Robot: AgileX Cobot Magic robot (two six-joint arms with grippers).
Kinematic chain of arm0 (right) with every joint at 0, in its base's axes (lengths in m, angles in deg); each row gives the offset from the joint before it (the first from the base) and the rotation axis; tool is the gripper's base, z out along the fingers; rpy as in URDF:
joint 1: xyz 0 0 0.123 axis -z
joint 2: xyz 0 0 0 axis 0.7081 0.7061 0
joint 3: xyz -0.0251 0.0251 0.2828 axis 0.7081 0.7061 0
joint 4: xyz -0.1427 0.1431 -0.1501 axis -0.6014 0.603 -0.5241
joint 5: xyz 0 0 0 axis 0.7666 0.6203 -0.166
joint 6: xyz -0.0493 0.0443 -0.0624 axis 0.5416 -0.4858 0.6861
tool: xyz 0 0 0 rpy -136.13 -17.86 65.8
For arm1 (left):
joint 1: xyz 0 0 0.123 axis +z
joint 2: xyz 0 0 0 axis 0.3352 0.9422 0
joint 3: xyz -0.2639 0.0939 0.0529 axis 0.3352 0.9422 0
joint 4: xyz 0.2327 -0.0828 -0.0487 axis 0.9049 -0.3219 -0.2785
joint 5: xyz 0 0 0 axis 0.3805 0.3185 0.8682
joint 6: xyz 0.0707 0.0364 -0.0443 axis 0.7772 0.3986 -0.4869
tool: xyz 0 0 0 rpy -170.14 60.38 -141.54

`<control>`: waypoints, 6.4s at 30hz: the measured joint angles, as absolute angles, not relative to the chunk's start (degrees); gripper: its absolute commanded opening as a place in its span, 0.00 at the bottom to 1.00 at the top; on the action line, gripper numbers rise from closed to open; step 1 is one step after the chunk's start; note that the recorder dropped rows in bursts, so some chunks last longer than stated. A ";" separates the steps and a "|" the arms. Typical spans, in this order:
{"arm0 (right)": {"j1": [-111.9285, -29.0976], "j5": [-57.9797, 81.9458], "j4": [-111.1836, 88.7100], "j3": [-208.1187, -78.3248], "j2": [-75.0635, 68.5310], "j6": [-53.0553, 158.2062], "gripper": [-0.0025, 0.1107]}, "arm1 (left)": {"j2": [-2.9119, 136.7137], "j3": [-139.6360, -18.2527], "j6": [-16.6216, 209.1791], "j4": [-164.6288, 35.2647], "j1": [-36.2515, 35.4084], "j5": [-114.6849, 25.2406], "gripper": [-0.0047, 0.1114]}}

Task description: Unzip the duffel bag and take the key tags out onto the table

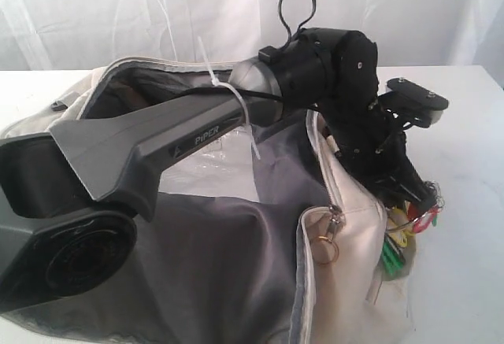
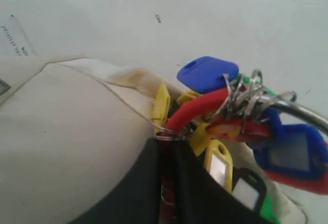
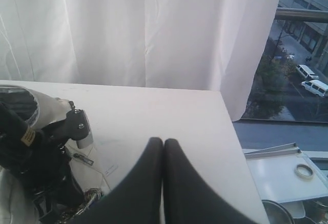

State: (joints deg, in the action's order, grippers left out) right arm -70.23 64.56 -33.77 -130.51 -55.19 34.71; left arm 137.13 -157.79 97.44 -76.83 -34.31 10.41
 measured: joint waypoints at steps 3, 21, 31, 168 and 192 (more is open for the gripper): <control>-70.23 64.56 -33.77 -130.51 -55.19 33.91 0.02 | 137.11 -157.79 98.67 -82.05 -33.78 9.53 0.04; -70.23 67.67 -33.66 -130.51 -55.19 33.47 0.02 | 140.19 -158.02 98.14 -73.51 -34.45 11.10 0.21; -70.23 67.67 -33.66 -130.51 -55.19 33.47 0.02 | 141.36 -158.37 96.35 -70.21 -34.59 12.60 0.60; -70.23 67.78 -33.66 -130.51 -55.19 33.47 0.02 | 34.84 -81.09 55.25 -42.36 -33.69 19.92 0.04; -70.23 67.78 -33.66 -130.51 -55.19 33.47 0.02 | 29.55 -78.55 55.25 -42.62 2.98 19.92 0.04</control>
